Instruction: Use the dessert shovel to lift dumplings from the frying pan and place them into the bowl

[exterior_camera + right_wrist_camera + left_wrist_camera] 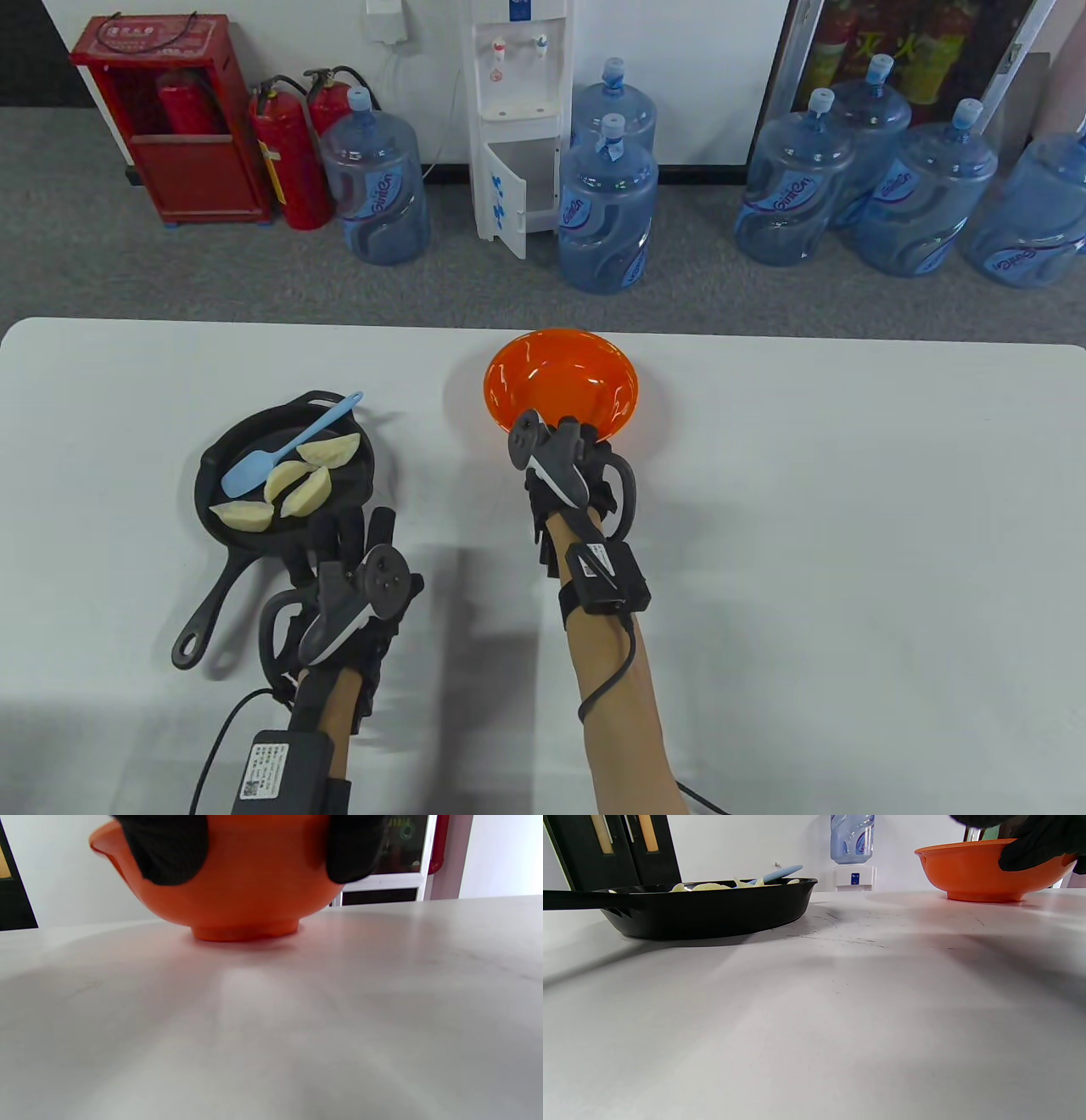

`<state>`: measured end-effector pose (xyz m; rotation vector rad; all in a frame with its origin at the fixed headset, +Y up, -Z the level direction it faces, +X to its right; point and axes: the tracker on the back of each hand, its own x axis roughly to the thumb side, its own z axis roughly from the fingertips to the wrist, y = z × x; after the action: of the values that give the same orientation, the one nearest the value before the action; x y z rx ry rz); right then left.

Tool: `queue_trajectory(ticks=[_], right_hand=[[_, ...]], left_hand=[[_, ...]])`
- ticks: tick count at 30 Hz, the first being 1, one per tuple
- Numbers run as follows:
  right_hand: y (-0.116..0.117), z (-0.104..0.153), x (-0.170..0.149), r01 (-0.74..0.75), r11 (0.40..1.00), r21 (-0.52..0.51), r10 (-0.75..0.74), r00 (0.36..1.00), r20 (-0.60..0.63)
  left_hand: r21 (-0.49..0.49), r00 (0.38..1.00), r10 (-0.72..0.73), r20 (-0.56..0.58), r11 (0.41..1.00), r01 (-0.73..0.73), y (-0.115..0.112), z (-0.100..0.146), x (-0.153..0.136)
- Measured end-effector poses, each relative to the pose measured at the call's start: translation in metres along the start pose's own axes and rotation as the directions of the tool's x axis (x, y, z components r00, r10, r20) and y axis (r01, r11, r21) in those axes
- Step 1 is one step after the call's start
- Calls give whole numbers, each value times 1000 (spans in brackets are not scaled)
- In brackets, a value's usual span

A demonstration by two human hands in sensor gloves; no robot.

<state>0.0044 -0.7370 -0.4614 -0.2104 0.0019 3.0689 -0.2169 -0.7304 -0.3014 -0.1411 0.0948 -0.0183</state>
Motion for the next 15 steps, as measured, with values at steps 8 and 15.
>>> queue_trajectory(ticks=[8,15], right_hand=[[-15,7,-13,-1,997,-75,4,999,37],[-42,18,-37,-31,990,-140,39,998,53]], left_hand=[[8,1000,-7,0,1000,7,0,0,1],[35,1000,11,21,999,-11,2,2,2]])
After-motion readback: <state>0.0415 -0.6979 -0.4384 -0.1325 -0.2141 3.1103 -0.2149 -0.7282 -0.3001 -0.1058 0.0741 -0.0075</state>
